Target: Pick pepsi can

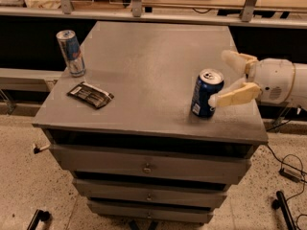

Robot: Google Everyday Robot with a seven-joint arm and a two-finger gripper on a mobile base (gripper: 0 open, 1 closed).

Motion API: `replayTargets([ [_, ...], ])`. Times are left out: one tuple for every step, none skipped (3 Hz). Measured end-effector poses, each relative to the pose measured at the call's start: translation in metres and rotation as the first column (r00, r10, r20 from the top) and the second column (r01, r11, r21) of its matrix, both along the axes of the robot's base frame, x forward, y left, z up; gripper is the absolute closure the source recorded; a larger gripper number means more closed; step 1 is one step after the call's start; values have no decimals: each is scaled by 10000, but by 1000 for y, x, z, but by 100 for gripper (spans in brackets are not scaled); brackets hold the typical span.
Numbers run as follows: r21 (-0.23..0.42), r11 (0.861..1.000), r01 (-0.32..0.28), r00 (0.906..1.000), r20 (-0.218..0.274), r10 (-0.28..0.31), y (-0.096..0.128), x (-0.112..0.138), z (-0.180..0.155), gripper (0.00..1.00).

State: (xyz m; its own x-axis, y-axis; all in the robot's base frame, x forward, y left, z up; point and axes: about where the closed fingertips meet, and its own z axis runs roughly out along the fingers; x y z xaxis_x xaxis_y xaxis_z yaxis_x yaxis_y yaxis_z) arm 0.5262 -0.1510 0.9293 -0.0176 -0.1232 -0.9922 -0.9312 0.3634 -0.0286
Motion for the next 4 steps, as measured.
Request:
replayTargets([
  [141, 9996, 233, 9996, 179, -236, 21, 2, -12, 0],
  [-20, 9993, 367, 9987, 359, -366, 30, 1, -21, 0],
  [-279, 9980, 569, 9975, 444, -557, 33, -2, -38, 0],
  [-184, 9983, 545, 9962, 691, -531, 35, -9, -72, 0],
])
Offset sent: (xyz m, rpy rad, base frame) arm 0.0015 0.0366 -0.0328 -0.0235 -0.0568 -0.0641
